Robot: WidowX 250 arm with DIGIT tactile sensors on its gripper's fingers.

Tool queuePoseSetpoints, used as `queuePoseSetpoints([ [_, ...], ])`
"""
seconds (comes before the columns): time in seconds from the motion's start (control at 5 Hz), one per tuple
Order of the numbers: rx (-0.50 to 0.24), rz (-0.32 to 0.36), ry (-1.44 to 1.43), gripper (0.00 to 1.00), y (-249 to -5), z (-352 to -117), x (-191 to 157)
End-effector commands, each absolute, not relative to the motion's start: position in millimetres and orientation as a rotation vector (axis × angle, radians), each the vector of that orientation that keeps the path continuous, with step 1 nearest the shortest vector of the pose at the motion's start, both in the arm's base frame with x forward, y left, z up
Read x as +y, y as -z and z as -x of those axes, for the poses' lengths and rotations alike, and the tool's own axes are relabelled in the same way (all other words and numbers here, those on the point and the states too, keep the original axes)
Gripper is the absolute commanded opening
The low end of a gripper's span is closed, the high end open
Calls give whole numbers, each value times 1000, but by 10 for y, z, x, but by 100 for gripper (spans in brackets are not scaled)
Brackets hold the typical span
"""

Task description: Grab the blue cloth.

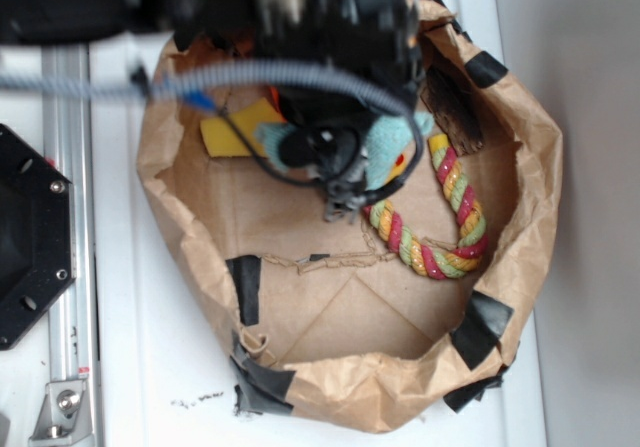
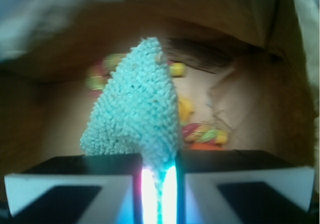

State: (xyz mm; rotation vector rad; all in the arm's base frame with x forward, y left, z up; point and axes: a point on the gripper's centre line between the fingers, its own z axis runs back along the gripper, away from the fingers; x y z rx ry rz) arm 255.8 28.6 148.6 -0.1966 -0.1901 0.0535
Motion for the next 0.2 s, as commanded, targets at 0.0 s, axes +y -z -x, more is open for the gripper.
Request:
queuePoseSetpoints([
  [0.0, -169, 56, 29, 0, -1869, -2416, 30],
])
